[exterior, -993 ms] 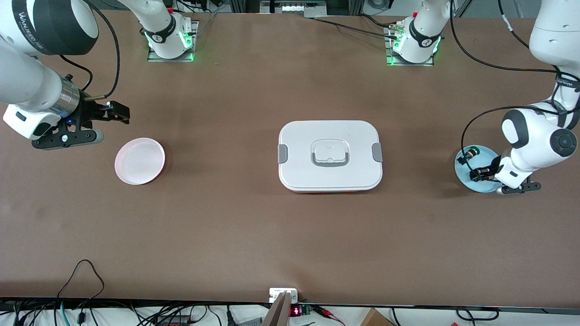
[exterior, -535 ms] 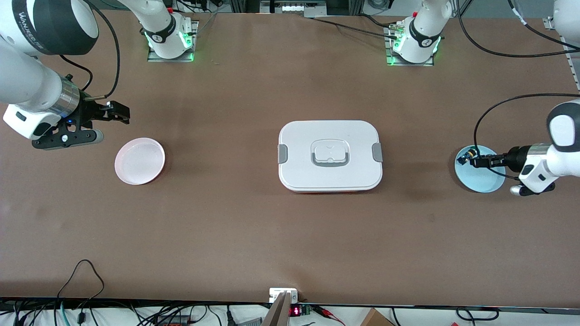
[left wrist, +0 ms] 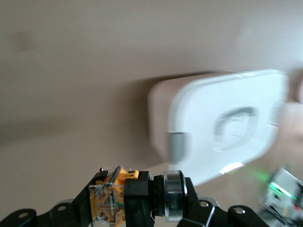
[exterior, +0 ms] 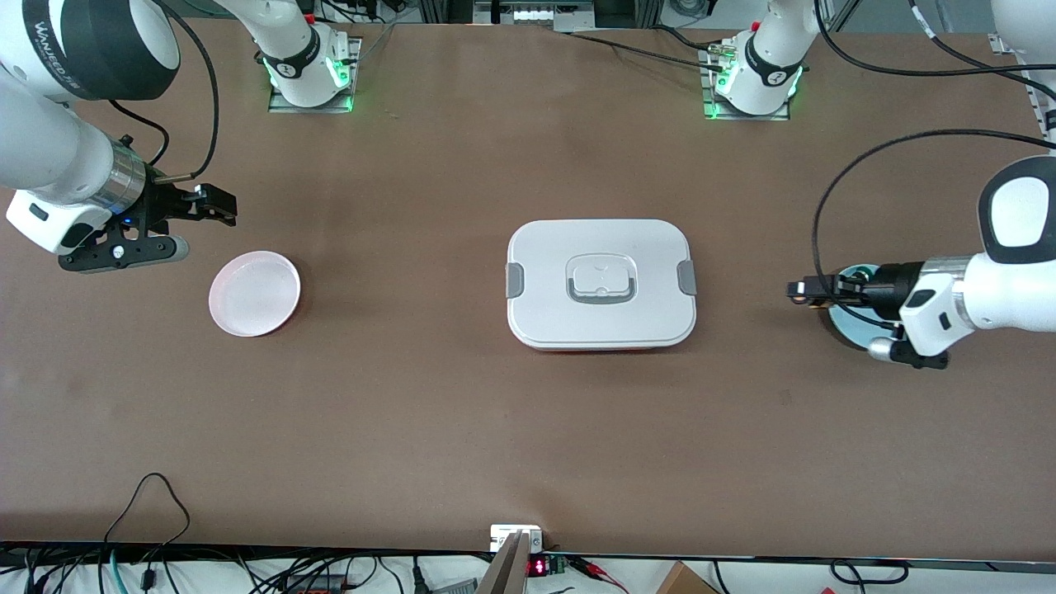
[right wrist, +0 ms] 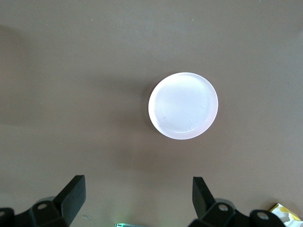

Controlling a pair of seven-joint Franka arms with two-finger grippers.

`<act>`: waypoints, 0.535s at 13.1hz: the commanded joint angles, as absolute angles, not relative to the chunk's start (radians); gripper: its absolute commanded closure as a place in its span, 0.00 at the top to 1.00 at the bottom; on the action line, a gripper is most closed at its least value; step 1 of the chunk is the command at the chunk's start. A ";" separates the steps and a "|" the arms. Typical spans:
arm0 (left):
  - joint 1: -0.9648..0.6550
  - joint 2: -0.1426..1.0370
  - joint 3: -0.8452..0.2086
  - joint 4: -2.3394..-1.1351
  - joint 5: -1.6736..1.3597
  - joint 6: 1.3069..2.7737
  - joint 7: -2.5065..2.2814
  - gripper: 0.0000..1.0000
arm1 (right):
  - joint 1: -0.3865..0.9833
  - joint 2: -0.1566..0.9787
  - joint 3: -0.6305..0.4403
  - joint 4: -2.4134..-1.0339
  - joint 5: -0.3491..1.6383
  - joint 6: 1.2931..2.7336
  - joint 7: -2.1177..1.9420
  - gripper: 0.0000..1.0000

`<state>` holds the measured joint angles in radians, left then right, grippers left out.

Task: Transfer orange switch to right arm and place
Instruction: 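Carry the switch with the left gripper over the white box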

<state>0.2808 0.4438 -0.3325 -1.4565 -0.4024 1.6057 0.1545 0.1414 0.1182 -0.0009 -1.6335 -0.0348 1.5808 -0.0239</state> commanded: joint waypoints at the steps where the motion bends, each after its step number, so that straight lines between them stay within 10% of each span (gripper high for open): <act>1: 0.295 0.465 -0.368 -1.434 -0.541 1.582 0.389 0.02 | 0.143 0.121 -0.003 -1.618 -0.018 1.574 -0.026 1.00; 7: 0.129 0.512 -0.388 -1.447 -0.895 1.707 0.726 0.01 | 0.144 0.121 -0.003 -1.617 -0.020 1.574 -0.026 1.00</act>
<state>0.1972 0.4844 -0.3866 -1.4573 -0.8078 1.6409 0.6046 0.1415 0.1182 -0.0010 -1.6334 -0.0348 1.5808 -0.0239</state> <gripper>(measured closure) 0.269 0.000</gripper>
